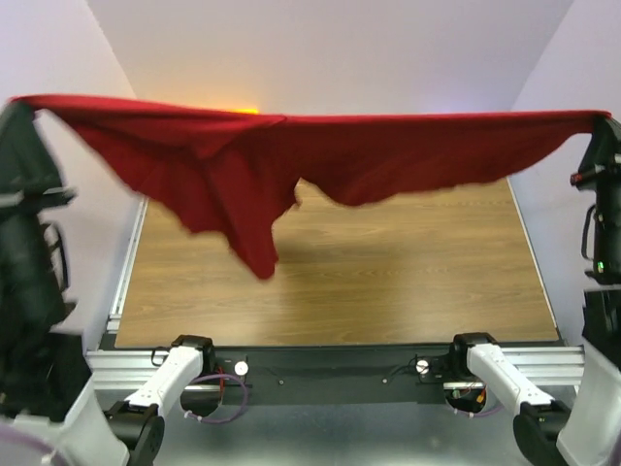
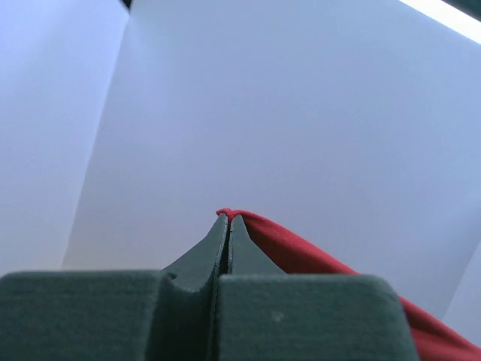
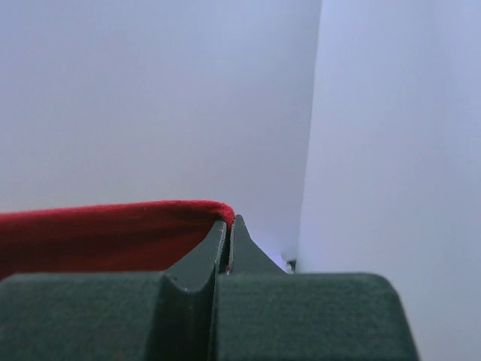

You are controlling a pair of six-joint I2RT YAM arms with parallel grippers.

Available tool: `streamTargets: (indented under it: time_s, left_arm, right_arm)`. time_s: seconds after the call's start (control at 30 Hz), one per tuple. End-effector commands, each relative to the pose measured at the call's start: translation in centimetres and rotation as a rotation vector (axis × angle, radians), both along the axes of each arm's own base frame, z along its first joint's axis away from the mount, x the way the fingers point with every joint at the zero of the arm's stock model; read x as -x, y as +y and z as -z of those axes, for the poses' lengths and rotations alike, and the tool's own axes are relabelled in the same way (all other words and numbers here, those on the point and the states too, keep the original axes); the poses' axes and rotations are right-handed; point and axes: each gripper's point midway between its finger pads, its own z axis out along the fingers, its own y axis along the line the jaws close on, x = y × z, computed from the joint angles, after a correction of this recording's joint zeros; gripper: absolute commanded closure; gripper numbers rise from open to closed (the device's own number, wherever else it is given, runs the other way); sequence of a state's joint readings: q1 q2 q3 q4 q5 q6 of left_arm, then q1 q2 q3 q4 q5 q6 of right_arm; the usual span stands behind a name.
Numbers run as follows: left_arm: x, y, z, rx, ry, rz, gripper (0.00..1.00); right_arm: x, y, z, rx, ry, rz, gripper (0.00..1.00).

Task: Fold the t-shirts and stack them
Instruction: Flatten the tshirt out

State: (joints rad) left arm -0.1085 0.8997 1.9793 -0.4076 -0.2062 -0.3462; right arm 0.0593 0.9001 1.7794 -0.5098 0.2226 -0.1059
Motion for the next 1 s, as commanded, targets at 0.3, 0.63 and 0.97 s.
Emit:
streamTargets:
  time_s: [0.3,0.63,0.97]
  left_arm:
    - [-2.2,1.8,-1.0,-0.083,0.034,-0.166,1.0]
    - [-24.2,-4.4,22.6,-0.22,0.545,0.088,1.0]
    - [-34.3,-7.7,43.6,-0.238,0.95,0.254,1.0]
  right_arm:
    - [-0.7,2.5,2.2,0.149,0.042,-0.122,0.99]
    - [-13.6,0.9,21.7,0.213,0.398,-0.014,0.99]
    - [-20.7,-1.4,39.6,0.156,0.606,0.14,0.99]
